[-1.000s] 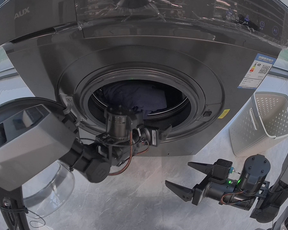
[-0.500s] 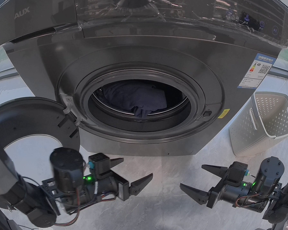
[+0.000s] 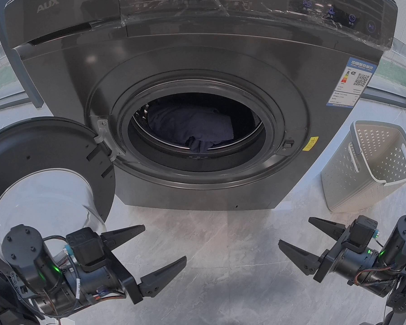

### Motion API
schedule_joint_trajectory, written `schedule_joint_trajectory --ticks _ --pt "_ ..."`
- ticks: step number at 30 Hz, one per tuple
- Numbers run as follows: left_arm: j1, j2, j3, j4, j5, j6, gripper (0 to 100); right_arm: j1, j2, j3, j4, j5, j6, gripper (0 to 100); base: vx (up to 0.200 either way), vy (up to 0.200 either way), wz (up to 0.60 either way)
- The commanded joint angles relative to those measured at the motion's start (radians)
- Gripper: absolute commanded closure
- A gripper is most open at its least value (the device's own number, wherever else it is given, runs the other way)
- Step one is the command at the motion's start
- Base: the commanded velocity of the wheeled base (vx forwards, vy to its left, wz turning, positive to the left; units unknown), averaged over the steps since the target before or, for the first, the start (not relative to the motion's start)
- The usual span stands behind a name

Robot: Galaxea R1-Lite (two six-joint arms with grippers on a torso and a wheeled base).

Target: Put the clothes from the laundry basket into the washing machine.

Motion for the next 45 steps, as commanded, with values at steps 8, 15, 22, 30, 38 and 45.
schedule_joint_trajectory --ticks 8,15,22,30,38,45 --pt "0.125 -0.220 0.097 0.023 0.006 0.035 0 -0.190 -0.251 0.017 0.172 -0.010 -0.052 0 -0.125 0.000 0.00" --pt "0.168 -0.450 0.097 0.237 0.014 0.038 0 -0.216 -0.519 0.017 0.565 -0.019 -0.052 0 -0.171 0.000 0.00" --pt "0.292 -0.766 0.097 0.604 0.052 0.073 0 -0.316 -0.792 0.015 0.845 -0.033 -0.049 0 -0.057 0.000 0.00" --pt "0.399 -1.060 0.097 0.863 0.038 0.062 0 -0.446 -1.038 0.015 1.000 -0.027 -0.050 0 -0.125 0.000 0.00" --pt "0.548 -1.341 0.097 1.112 0.030 0.058 0 -0.569 -1.323 0.013 1.183 0.027 -0.063 0 -0.050 0.000 0.00" --pt "0.653 -1.447 0.097 1.264 0.043 0.073 0 -0.684 -1.564 0.015 1.462 0.125 -0.101 0 0.000 0.114 0.00"
